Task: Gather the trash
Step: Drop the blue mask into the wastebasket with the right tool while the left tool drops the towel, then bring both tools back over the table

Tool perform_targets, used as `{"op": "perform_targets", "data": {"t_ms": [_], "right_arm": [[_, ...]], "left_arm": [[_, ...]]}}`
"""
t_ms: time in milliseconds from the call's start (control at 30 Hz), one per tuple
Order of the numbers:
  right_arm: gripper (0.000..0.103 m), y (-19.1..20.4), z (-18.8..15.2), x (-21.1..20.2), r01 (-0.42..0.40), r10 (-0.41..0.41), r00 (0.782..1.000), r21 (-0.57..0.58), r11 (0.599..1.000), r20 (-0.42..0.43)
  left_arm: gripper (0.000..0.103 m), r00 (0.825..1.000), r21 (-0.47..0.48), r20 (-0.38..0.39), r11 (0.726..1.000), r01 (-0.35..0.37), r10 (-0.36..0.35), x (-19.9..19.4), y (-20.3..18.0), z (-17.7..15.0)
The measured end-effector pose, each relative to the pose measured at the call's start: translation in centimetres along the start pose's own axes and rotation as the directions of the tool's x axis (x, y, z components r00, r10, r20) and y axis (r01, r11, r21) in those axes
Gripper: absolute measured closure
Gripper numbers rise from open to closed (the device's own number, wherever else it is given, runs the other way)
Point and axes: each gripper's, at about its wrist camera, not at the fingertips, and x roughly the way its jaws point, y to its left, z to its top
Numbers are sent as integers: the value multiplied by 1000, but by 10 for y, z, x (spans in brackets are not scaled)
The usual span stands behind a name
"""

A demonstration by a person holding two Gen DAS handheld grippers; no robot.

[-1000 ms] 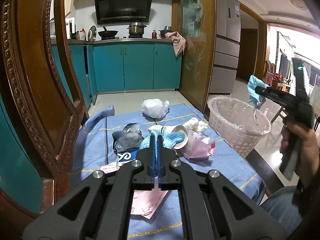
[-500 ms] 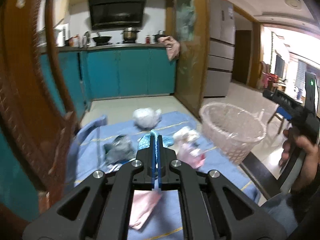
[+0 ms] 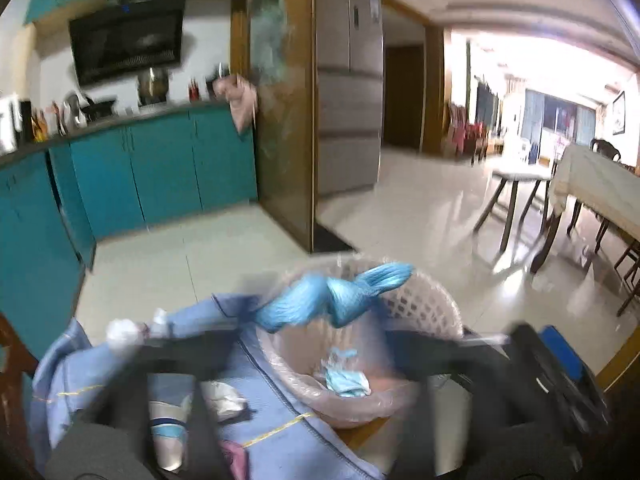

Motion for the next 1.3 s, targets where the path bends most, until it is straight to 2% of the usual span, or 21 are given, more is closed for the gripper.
{"op": "perform_targets", "data": {"t_ms": [67,133,200,300,367,433,500,567,733,800,900,1033,1300], "right_arm": [[11,2,-3,3,-3,3,1000,-17,1000,-23],[11,8,-7,7,-26,23,998,-47,999,-55],[11,16,-9,6,-54,48,996,-78,996,-71],[11,31,-16,8,-114,97,986,-125,986,-139],[11,43,-25,7,-166,132,971,-164,972,-201],[11,62,-39,4,-231,162,946,-231,945,-282],[11,81,-55,-3,-298,188,918,-293,909,-350],[11,91,-66,-14,-343,211,901,-323,882,-379],[11,111,-97,-45,-428,248,865,-387,817,-436],[11,115,-106,-54,-442,249,859,-406,800,-447],[11,119,-108,-58,-437,242,866,-431,789,-437],[11,119,-106,-51,-425,229,866,-414,805,-445],[11,123,-111,-52,-428,223,867,-437,791,-446]], "left_arm": [[12,999,-31,-46,1000,3,-5,13,6,-13],[12,998,-46,-60,999,-12,9,2,19,-27],[12,995,-35,-55,996,-86,84,-19,34,-41],[8,978,-39,-52,978,-206,204,-65,63,-70],[7,960,-58,-53,959,-277,274,-100,83,-92],[7,941,-85,-69,937,-338,332,-123,97,-111],[7,922,-159,-119,910,-383,368,-146,113,-134],[7,921,-211,-147,898,-386,362,-161,123,-149],[7,905,-157,-139,894,-420,401,-167,111,-173],[7,912,-181,-166,898,-402,375,-168,115,-182],[7,920,-224,-211,900,-373,329,-164,123,-195],[7,917,-217,-221,901,-377,331,-164,123,-205],[7,922,-223,-223,904,-365,317,-165,123,-206]]}}
